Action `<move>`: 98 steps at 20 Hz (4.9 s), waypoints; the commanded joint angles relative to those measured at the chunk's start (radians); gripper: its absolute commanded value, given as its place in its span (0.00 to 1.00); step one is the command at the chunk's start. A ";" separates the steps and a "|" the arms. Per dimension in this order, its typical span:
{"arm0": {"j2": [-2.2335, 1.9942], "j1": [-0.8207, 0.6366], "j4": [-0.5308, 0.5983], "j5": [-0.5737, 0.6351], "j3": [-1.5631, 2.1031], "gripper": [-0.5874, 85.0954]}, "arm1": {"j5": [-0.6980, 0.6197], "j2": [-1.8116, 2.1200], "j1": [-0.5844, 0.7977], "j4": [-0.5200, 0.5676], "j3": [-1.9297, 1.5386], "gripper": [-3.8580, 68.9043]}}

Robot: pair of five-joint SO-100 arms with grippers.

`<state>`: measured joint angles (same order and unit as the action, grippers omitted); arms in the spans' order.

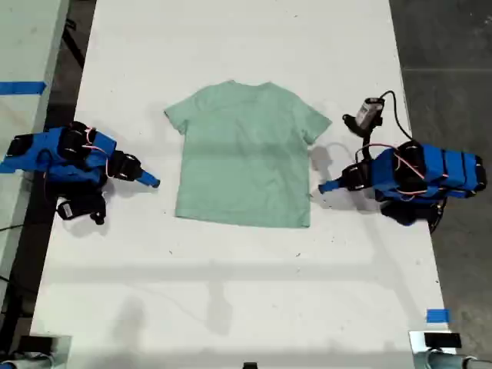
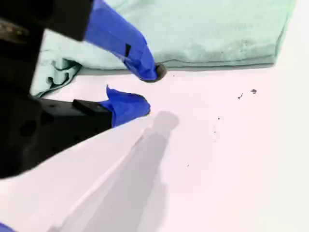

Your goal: Fold tshirt

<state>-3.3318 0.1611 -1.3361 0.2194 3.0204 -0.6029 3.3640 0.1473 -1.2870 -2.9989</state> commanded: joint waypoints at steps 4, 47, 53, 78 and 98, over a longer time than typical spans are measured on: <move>0.002 -0.002 0.078 -0.459 -0.009 0.01 | 0.996 0.006 -0.101 0.104 0.012 0.05; 1.328 -0.833 -0.184 0.284 -1.345 0.01 | -0.055 -1.445 0.713 -0.347 1.548 0.07; 1.519 -0.891 -0.230 0.342 -1.526 0.01 | -0.127 -1.563 0.796 -0.350 1.638 0.15; 1.655 -0.897 -0.198 0.377 -1.549 0.01 | -0.446 -2.036 0.979 0.281 1.232 0.17; 1.628 -0.882 -0.190 0.376 -1.508 0.01 | -0.273 -1.733 0.824 -0.198 1.634 0.05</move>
<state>-1.6613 -0.7317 -1.5340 0.5906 1.5171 -0.9480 1.5723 1.0569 -1.4972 -1.4619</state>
